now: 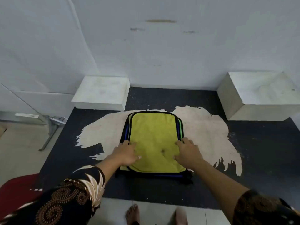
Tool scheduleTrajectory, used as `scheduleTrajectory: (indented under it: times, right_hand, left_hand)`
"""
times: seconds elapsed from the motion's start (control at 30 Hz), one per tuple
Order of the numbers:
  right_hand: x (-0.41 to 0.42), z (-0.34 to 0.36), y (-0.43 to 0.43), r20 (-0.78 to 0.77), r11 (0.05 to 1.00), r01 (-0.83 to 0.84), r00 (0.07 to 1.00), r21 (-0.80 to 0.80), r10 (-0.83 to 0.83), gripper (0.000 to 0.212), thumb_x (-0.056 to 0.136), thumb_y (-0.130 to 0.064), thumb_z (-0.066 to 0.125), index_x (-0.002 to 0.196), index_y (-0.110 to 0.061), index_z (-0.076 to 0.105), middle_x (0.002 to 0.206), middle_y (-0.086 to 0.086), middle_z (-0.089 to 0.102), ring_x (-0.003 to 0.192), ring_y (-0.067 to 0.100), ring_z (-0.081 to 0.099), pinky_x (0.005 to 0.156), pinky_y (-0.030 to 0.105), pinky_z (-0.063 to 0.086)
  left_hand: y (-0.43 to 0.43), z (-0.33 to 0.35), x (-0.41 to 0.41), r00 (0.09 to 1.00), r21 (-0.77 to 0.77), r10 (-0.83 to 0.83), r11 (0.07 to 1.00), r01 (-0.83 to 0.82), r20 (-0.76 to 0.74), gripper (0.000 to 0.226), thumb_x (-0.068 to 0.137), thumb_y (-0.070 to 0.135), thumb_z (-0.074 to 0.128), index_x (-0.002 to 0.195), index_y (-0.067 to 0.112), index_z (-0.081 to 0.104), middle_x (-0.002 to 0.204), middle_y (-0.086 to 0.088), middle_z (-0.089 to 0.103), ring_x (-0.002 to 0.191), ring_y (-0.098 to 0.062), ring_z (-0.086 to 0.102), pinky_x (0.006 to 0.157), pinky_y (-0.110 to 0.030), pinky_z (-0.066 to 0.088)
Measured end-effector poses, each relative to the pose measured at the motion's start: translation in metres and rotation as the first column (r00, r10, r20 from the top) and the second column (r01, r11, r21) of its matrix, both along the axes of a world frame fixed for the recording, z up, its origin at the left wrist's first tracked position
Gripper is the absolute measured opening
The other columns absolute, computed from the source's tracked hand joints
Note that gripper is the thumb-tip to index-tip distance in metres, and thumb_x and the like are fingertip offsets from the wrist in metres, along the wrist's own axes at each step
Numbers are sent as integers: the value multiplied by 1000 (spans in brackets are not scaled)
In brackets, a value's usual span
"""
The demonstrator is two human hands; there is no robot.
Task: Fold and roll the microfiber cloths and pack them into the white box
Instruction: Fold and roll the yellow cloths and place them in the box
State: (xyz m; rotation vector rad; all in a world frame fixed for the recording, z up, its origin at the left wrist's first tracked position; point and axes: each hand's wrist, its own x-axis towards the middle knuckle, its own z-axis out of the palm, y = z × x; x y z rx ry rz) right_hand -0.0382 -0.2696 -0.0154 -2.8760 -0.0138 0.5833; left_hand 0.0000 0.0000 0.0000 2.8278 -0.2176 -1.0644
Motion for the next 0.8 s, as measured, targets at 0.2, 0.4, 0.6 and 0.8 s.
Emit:
scheduleTrajectory:
  times: [0.2,0.4,0.6,0.8]
  right_hand:
    - [-32,-26,21,188,999,-43,981,-29,48,35,82,-31,69,115,-18,67,116,5,54,111,29,51,86,38,45]
    - [-47,-37,39,167,1000,22,986,-4,-21,41,81,-27,69,119,-16,59,120,7,52,107,27,49,87,37,45]
    - [-53,-42,48,201,996,84,977,-29,-76,46,65,-16,75,110,-15,62,113,8,55,96,27,51,76,35,46]
    - [-66,-44,53,278,998,-13,960,-55,28,44,46,-8,81,87,-16,66,101,11,58,88,30,55,71,40,50]
  left_hand:
    - [-4,-22,-31,998,38,-35,999,33,51,76,91,55,55,154,26,22,158,-10,11,138,-33,27,114,-46,28]
    - [-20,-35,-59,940,-46,30,999,-15,339,65,84,32,70,141,19,42,148,-8,30,132,-27,32,111,-39,31]
    - [-32,-42,-75,879,-60,-10,997,44,477,65,70,9,75,131,17,52,138,-6,43,126,-25,40,107,-36,36]
    - [-17,-61,-79,865,-185,-187,935,301,465,46,69,-5,65,108,20,66,104,3,61,98,-21,56,83,-31,50]
